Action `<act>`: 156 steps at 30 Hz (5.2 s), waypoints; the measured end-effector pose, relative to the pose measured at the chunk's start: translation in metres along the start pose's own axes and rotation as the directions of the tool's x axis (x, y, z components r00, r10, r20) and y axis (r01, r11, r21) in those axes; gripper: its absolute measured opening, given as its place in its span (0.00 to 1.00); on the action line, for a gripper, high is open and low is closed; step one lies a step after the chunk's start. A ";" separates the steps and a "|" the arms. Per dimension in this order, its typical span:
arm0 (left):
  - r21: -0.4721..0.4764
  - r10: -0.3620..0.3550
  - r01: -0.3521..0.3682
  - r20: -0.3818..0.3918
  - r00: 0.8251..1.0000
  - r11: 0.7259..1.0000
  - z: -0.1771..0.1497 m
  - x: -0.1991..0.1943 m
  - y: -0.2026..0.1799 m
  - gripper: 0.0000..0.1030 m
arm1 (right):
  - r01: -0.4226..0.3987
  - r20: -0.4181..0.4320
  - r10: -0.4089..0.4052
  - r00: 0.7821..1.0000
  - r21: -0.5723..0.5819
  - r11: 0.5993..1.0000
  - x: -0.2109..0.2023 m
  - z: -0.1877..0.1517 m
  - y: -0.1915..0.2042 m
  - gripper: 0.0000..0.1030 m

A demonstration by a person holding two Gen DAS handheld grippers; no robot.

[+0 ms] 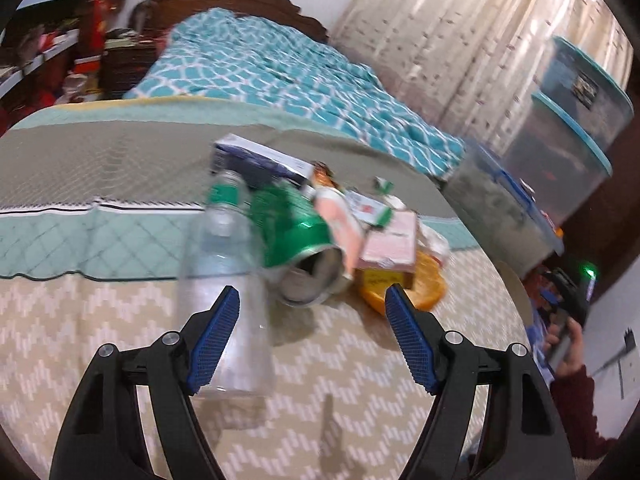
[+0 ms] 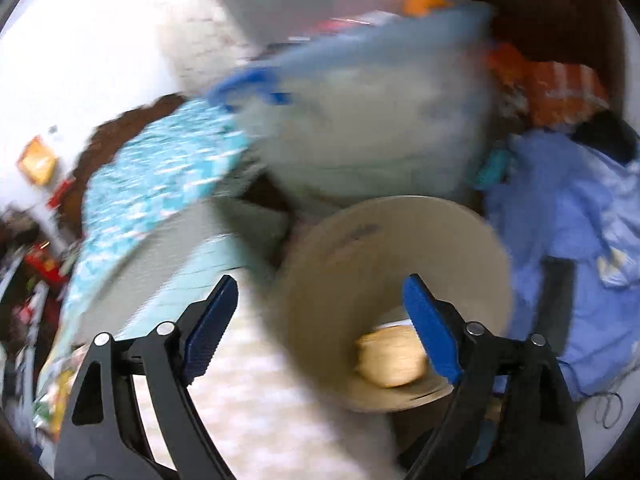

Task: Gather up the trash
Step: 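Grasp the green-white snack wrapper with right tool while left tool returns to the bed, then grasp the crumpled white tissue with left tool while right tool holds the wrapper, then carry tissue and wrapper to the beige bucket and open both tools, then grasp the yellow barcode box with right tool while left tool grasps the green can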

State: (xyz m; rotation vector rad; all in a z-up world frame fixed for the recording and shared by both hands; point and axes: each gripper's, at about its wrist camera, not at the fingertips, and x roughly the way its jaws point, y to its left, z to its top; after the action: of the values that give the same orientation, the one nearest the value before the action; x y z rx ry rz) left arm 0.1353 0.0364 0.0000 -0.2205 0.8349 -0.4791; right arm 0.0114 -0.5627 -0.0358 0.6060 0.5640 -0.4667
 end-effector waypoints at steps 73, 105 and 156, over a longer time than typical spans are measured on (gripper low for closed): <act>0.273 0.117 0.007 -0.435 0.893 0.962 0.144 0.267 -0.188 0.32 | -0.117 0.044 0.122 0.992 -0.114 0.987 -0.025 -0.013 -0.028 0.15; 0.369 -0.334 0.573 -0.538 0.774 0.732 -0.013 0.218 -0.409 0.72 | -0.124 0.135 0.114 0.984 0.067 0.990 -0.032 -0.010 -0.069 0.69; 0.190 0.110 -0.086 -0.122 0.986 0.978 0.039 0.058 -0.030 0.72 | -0.563 -0.370 0.460 0.807 -0.246 0.789 0.016 -0.131 0.291 0.27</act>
State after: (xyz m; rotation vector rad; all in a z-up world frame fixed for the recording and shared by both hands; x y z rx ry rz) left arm 0.1885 -0.0186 -0.0013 0.0238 0.9207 -0.4789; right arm 0.1396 -0.2700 -0.0195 0.4643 0.7107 0.2557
